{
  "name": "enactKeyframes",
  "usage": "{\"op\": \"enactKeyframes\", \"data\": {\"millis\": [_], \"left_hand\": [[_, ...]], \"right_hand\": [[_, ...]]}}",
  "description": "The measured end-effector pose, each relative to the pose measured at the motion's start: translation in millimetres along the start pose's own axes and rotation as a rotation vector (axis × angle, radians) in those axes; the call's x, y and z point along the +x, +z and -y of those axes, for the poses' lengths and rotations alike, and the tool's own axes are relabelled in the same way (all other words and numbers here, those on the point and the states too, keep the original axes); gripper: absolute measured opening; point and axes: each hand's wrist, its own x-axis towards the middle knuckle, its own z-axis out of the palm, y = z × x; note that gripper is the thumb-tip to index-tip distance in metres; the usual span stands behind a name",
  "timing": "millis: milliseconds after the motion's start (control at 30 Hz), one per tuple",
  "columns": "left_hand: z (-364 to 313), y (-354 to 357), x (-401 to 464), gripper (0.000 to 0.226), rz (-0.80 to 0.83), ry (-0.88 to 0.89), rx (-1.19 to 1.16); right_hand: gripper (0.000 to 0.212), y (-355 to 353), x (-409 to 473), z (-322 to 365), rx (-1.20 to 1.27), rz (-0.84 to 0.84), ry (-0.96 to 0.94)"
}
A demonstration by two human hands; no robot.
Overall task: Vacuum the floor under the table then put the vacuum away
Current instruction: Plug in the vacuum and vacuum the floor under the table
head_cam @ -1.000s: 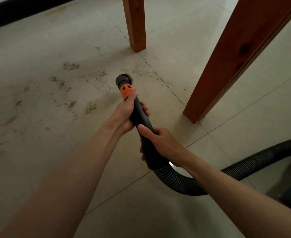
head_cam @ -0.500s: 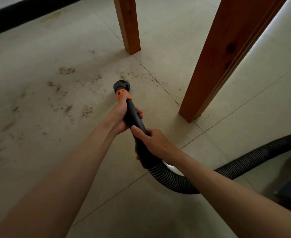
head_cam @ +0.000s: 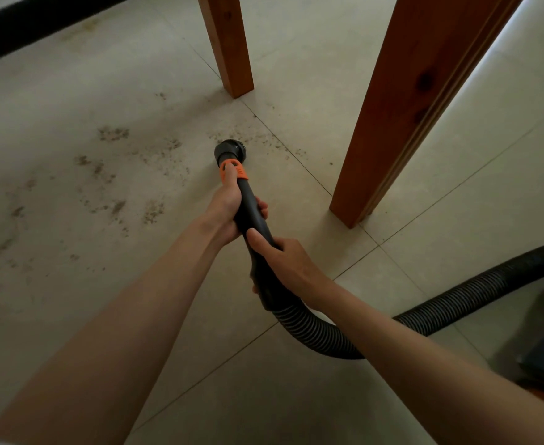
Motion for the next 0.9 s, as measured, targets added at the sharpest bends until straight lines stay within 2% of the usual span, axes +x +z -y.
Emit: {"op": "enactKeyframes", "data": {"millis": [333, 600, 800, 900], "left_hand": [[-0.8, 27.8, -11.9, 0.059, 0.067, -0.032, 0.219], [7.2, 51.8, -23.7, 0.071, 0.140, -0.084, 0.361], [11.8, 63.6, -32.2, 0.081, 0.180, -0.108, 0.402], [11.2, 61.8, -40.9, 0.075, 0.134, -0.120, 0.433]], "right_hand": [[0.040, -6.6, -14.7, -7.8, 0.133, -0.090, 0.022], [0.046, -11.6, -40.3, -12.2, 0.312, -0.173, 0.090], [0.048, -16.1, -46.1, -15.5, 0.308, -0.224, 0.128], [0.048, -12.8, -48.9, -13.2, 0.259, -0.218, 0.154]]}}
